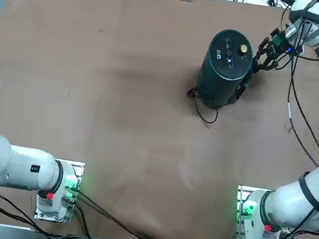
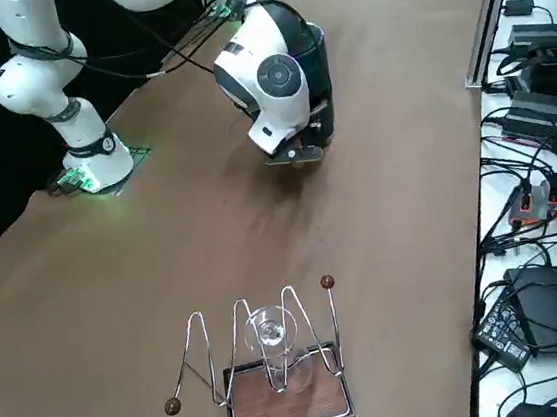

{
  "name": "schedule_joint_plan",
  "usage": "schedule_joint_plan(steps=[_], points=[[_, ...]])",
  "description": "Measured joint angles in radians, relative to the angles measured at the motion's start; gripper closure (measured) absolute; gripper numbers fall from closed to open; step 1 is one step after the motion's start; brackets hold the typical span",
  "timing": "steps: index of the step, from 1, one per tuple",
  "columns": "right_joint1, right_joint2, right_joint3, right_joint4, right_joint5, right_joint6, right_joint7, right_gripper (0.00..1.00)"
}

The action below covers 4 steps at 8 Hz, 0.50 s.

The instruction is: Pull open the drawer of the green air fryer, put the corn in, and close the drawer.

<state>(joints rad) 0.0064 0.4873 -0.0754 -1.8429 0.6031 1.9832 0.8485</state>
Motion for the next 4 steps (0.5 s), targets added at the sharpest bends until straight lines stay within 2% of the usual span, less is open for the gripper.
schedule_joint_plan(steps=[4], points=[[0.007, -0.007, -0.004, -0.005, 0.0, 0.001, 0.0, 0.55]])
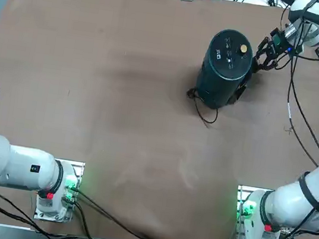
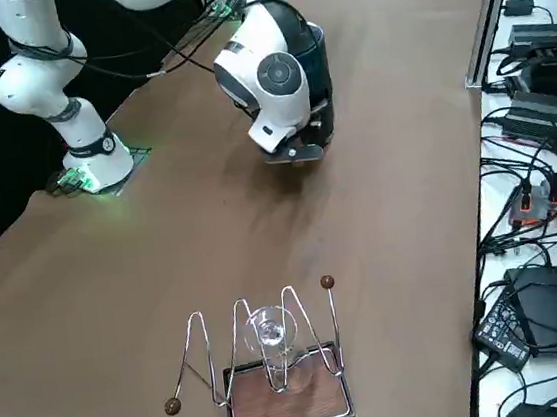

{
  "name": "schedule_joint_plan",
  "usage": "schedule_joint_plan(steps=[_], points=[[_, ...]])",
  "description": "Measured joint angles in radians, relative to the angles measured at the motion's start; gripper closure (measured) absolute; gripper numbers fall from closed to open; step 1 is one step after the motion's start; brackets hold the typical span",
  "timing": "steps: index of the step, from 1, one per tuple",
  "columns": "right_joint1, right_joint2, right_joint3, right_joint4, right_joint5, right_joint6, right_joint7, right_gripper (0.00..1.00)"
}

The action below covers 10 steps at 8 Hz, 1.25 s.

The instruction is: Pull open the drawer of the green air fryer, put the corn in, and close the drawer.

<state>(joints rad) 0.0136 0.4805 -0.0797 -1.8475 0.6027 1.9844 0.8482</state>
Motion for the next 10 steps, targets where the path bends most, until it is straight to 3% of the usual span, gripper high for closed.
schedule_joint_plan(steps=[10], points=[[0.009, -0.032, 0.001, -0.039, 0.003, 0.014, 0.008, 0.55]])
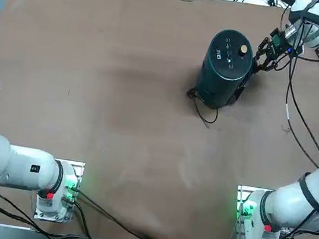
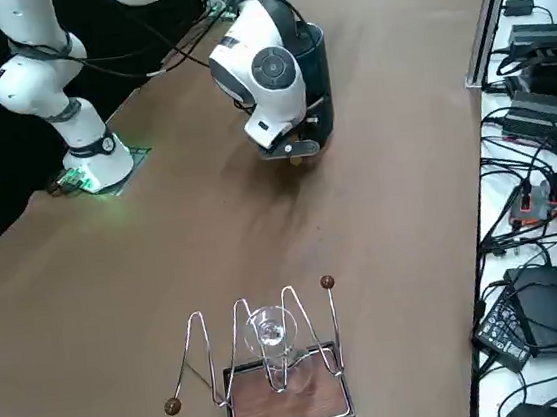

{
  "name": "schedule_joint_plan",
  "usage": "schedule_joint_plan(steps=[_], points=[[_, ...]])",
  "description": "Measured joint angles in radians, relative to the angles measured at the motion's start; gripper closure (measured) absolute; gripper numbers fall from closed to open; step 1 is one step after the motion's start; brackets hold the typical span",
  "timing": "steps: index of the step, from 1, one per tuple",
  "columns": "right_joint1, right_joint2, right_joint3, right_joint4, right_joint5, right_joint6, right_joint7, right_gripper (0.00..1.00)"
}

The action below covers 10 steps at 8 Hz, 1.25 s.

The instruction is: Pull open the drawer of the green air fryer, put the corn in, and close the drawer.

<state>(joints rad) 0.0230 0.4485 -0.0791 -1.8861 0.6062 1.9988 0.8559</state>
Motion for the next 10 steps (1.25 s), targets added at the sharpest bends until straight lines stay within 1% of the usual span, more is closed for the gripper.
schedule_joint_plan(steps=[4, 7, 10], points=[[0.009, 0.002, 0.004, -0.006, 0.005, 0.009, 0.0, 0.55], [0.041, 0.003, 0.01, -0.022, 0.023, 0.023, 0.004, 0.55], [0.045, 0.003, 0.01, -0.023, 0.025, 0.025, 0.004, 0.55]])
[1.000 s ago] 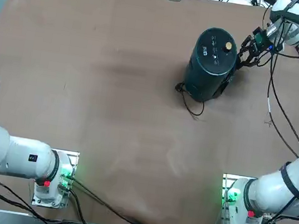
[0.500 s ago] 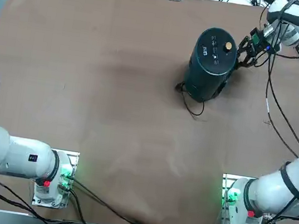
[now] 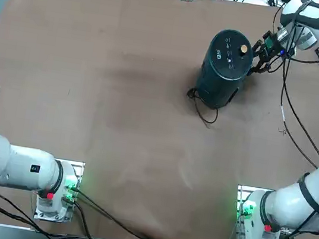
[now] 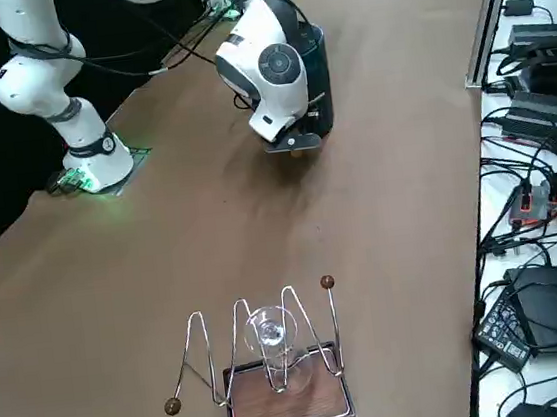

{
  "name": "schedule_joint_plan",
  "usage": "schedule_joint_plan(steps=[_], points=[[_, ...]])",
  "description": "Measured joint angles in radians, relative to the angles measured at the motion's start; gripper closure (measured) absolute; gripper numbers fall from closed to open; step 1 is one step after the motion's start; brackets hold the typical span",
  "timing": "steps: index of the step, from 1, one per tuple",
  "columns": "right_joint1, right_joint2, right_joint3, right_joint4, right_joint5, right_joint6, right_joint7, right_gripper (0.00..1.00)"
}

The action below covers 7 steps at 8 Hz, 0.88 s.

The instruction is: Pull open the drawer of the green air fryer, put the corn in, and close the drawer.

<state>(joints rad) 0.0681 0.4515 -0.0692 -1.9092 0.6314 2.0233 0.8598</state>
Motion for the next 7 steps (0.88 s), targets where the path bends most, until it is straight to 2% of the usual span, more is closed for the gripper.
schedule_joint_plan(steps=[3, 4, 6, 7], points=[[0.002, 0.0, 0.0, 0.0, 0.0, 0.001, 0.0, 0.54], [0.005, 0.0, 0.001, -0.002, 0.0, -0.001, 0.0, 0.41], [0.012, -0.001, 0.001, -0.003, 0.0, -0.002, -0.002, 0.04], [0.013, -0.004, 0.0, -0.003, -0.001, -0.003, -0.003, 0.0]])
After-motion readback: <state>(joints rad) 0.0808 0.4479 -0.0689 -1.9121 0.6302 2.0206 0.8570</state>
